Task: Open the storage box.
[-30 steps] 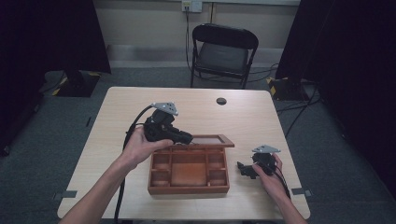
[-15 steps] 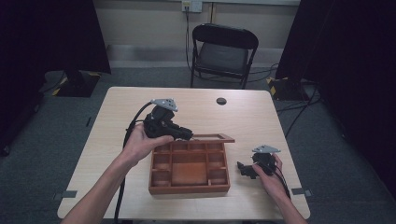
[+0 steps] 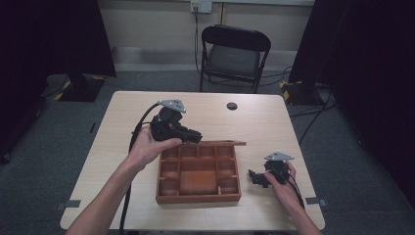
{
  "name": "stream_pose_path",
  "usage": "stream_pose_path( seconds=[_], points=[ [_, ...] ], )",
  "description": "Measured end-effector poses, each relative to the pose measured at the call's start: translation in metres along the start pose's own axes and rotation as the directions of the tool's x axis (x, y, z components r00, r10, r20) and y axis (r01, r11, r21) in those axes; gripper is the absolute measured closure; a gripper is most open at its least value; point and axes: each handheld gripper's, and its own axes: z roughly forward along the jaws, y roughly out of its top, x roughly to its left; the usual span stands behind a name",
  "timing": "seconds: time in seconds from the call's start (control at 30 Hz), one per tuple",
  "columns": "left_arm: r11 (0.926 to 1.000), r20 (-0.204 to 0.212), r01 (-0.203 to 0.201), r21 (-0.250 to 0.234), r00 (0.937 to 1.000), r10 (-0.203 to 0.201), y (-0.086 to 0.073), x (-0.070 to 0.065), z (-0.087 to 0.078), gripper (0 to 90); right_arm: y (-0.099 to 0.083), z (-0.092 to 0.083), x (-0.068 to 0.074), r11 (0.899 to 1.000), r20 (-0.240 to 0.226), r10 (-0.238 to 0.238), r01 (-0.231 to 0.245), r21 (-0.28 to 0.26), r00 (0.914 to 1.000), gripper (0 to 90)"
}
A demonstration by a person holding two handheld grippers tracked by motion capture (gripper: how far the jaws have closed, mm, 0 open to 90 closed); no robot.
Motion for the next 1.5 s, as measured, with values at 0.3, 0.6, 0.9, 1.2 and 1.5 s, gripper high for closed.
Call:
stream_pose_path(
  seconds=[0.3, 0.6, 0.9, 1.2, 1.5],
  points=[
    [1.0000, -0.009, -0.005, 0.001, 0.9999, 0.005, 0.0058, 0.0039, -0.0016, 83.3, 0.0000, 0.0000, 0.0000, 1.000, 0.000, 0.001, -0.001, 0.001, 1.0000, 3.0],
    [0.9998, -0.009, 0.004, -0.019, 1.0000, -0.005, 0.0057, 0.0058, -0.0019, 83.8, 0.0000, 0.0000, -0.0001, 1.000, 0.000, 0.000, 0.000, 0.000, 1.0000, 2.9],
    [0.9996, -0.018, 0.014, -0.025, 0.9997, -0.014, 0.0076, 0.0064, 0.0000, 83.8, 0.0001, 0.0000, -0.0001, 1.000, 0.000, 0.000, 0.000, 0.001, 1.0000, 2.8],
    [0.9996, -0.022, 0.017, -0.022, 0.9996, -0.018, 0.0096, 0.0085, -0.0008, 84.0, 0.0001, 0.0001, -0.0001, 1.000, 0.000, 0.000, 0.000, 0.000, 1.0000, 2.8],
    [0.9990, -0.032, 0.002, -0.045, 0.9995, -0.003, 0.0091, 0.0087, -0.0011, 84.3, 0.0000, 0.0001, -0.0001, 1.000, 0.000, 0.000, 0.000, 0.001, 1.0000, 2.8]
  ],
)
